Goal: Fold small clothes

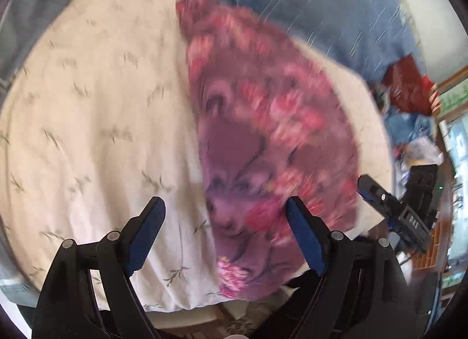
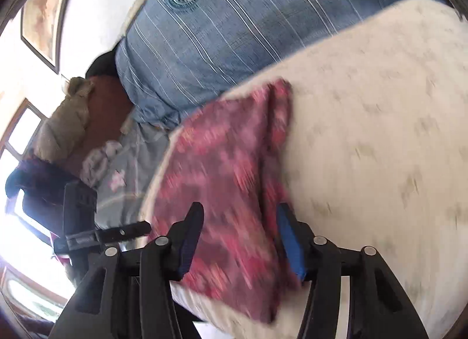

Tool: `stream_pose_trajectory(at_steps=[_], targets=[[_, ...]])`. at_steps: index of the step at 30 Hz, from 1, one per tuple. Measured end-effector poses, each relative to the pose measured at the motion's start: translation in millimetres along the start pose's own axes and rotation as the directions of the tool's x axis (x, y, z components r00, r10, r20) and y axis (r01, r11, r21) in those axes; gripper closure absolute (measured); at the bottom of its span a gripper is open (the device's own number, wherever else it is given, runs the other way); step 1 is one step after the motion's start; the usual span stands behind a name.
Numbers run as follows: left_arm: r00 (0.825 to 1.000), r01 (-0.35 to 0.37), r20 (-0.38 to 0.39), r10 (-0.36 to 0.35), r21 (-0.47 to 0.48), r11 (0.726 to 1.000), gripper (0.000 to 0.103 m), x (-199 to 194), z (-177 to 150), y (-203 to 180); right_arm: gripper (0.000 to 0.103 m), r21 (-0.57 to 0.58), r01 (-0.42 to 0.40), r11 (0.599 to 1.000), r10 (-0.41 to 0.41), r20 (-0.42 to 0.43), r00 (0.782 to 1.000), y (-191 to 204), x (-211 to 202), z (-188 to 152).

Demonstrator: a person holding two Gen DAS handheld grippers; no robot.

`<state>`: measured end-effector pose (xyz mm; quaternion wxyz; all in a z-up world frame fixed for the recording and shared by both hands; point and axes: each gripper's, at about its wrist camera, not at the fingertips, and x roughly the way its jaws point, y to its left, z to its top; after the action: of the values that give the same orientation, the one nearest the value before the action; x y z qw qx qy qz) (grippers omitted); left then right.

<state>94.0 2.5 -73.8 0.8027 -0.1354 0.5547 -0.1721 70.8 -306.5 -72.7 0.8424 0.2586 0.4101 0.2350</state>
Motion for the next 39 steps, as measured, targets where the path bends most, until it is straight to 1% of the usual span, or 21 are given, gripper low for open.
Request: stream_pose_trajectory(at_steps=[1,2,4,6,7,9,10,11,12,13,16,21,24,26,29,31,33,34,37,38,39], targets=[[1.000,-0.022,-0.010,0.022,-0.010,1.000,0.018,7.1,-3.3,-0.2,0.064,-0.020,0.036,0.999,-0.037,-0.033,0.999,-1.6,5.6,-6.4],[0.999,-0.037,0.012,0.037,-0.006,0.999,0.018,7.1,-6.0,-3.1,0.092,-0.062,0.083,0.995,-0.086,-0.046,0.995,1.8,10.3,-8.9],[0.997,-0.070,0.045,0.068,0.026,0.997,0.018,2.5,-11.6,-13.6,0.093,-0.098,0.068,0.993,-0.071,-0.022,0.997,8.6,1.9,-10.8],[0.991,-0.119,0.065,0.116,0.047,0.992,0.018,4.0,-15.7,-21.7,0.094,-0.133,0.052,0.990,-0.045,0.055,0.997,19.1,-14.1,-4.8],[0.989,-0.135,0.064,0.132,0.055,0.989,0.018,8.2,-17.8,-23.2,0.094,-0.141,0.058,0.988,-0.049,0.066,0.997,19.0,-17.2,-3.7],[0.986,-0.158,0.055,0.155,0.053,0.986,0.018,15.4,-20.1,-24.3,0.094,-0.151,0.129,0.980,-0.125,0.033,0.992,12.7,-8.2,-4.1],[0.986,-0.161,0.059,0.159,0.049,0.986,0.018,16.8,-21.4,-25.3,0.093,-0.147,0.188,0.971,-0.191,-0.012,0.981,4.8,5.0,-5.7],[0.985,-0.163,0.063,0.160,0.047,0.985,0.018,17.2,-20.3,-25.6,0.088,-0.138,0.197,0.971,-0.205,-0.048,0.978,-1.0,14.8,-7.2],[0.985,-0.162,0.068,0.159,0.047,0.986,0.018,17.0,-21.2,-26.2,0.088,-0.121,0.193,0.974,-0.201,-0.053,0.978,-5.3,19.2,-7.3],[0.985,-0.160,0.069,0.156,0.047,0.986,0.018,17.9,-20.1,-26.1,0.082,-0.121,0.194,0.973,-0.201,-0.042,0.979,-4.1,18.9,-5.5],[0.987,-0.151,0.071,0.147,0.050,0.987,0.017,15.1,-24.8,-21.7,0.081,-0.140,0.210,0.968,-0.216,-0.035,0.976,-0.7,22.8,-6.0],[0.988,-0.141,0.072,0.137,0.054,0.989,0.015,17.4,-24.9,-19.0,0.073,-0.148,0.215,0.965,-0.222,-0.033,0.974,6.3,29.5,-6.3],[0.989,-0.135,0.072,0.131,0.056,0.989,0.014,18.8,-22.8,-18.9,0.056,-0.159,0.200,0.967,-0.207,-0.033,0.978,5.1,16.4,-15.4],[0.990,-0.130,0.070,0.126,0.057,0.990,0.014,18.6,-21.1,-17.6,0.040,-0.154,0.183,0.971,-0.188,-0.017,0.982,6.0,12.2,-21.8],[0.991,-0.120,0.062,0.116,0.059,0.991,0.014,19.5,-17.7,-16.2,0.026,-0.159,0.192,0.968,-0.192,0.017,0.981,13.5,16.2,-26.8],[0.993,-0.108,0.056,0.105,0.059,0.992,0.014,18.8,-16.2,-13.8,0.021,-0.149,0.214,0.965,-0.209,0.046,0.977,18.6,18.5,-30.3],[0.995,-0.087,0.053,0.084,0.054,0.995,0.014,15.6,-14.9,-10.3,0.008,-0.146,0.219,0.965,-0.214,0.052,0.975,23.8,22.4,-31.5],[0.996,-0.076,0.054,0.073,0.048,0.996,0.014,12.9,-13.7,-7.0,0.000,-0.155,0.201,0.967,-0.199,0.030,0.980,26.1,26.1,-30.7],[0.995,-0.052,0.083,0.050,0.024,0.998,0.014,0.6,-6.3,6.1,0.000,-0.191,0.219,0.957,-0.233,-0.054,0.971,34.2,33.6,-24.5],[0.994,-0.049,0.094,0.048,0.015,0.999,0.014,-3.3,-1.6,9.7,0.000,-0.201,0.213,0.956,-0.236,-0.102,0.966,36.6,34.8,-18.8],[0.993,-0.047,0.107,0.046,0.006,0.999,0.014,-7.7,6.0,14.3,0.001,-0.200,0.208,0.957,-0.235,-0.120,0.965,37.0,34.4,-13.8]])
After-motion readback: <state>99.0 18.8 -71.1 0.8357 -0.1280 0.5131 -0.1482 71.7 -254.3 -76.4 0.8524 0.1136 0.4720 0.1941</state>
